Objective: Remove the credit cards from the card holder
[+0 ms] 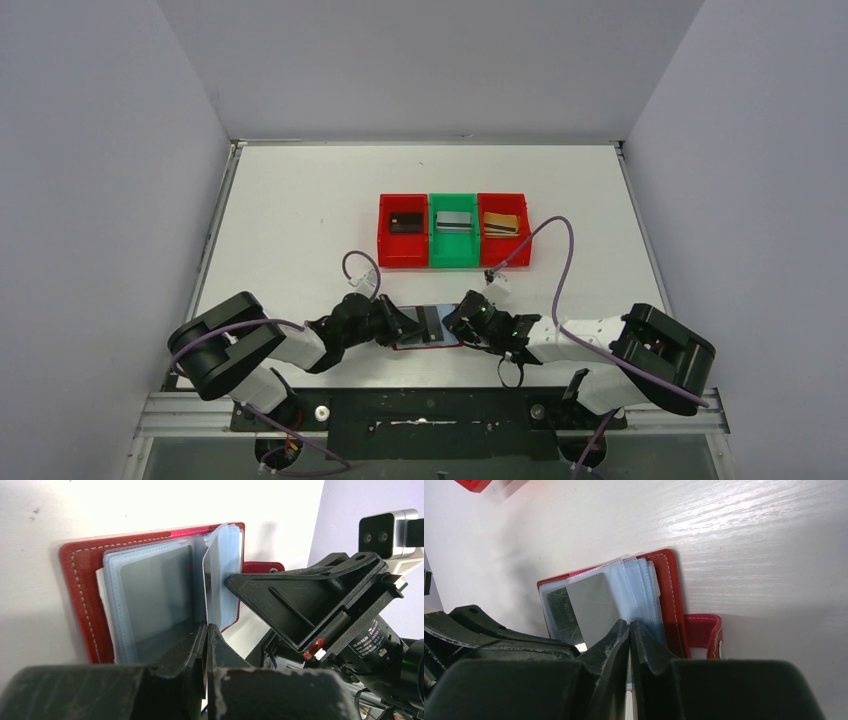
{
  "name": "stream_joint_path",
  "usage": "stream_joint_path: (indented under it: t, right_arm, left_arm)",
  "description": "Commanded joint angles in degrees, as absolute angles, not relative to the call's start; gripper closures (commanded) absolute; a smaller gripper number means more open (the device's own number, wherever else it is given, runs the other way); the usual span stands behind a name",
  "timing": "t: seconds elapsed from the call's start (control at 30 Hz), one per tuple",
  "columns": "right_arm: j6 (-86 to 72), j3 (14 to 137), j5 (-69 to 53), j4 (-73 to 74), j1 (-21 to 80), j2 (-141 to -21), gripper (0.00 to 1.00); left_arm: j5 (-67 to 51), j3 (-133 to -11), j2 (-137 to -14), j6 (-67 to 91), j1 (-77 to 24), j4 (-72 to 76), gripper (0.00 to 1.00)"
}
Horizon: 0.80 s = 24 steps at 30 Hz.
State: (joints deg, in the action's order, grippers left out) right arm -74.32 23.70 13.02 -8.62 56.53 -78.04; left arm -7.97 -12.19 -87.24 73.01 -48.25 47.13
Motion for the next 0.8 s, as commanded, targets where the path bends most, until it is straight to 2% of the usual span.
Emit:
stream_joint_path:
  t: [0.0,0.2,0.27,0.6,0.67,0.77]
  right_arm:
    - [-73.33,21.53,13.31,-2.12,56.00,-78.15,0.93]
    - [-73.31,21.35,12.44,-3.56,55.99,-78.74,0.93]
    - [-73.29,21.41,12.31,-3.64,55.97,-78.86,0.93]
    - [-73.26,21.18,12.04,-3.93,55.85,-78.63,0.93]
    - [-73.31,21.10,12.00,-3.95,55.84,-78.62,0.93]
    - [-73.33,21.01,12.12,-3.80,55.85,-78.44,0.93]
  left_arm:
    - [-6.65,-10.96,-84.29,71.59,-47.60,47.66,0.95]
    - [-8.09,-12.42,-84.55,71.60,-47.56,50.00,0.74]
    - [-8.92,-12.86,-86.05,71.69,-47.60,51.65,0.71]
    - [-9.52,-12.40,-90.66,73.53,-47.80,55.08,0.72]
    - [-9.33,-12.30,-90.60,73.44,-47.81,55.03,0.76]
    - [-9.29,-12.02,-90.30,73.18,-47.77,54.94,0.87]
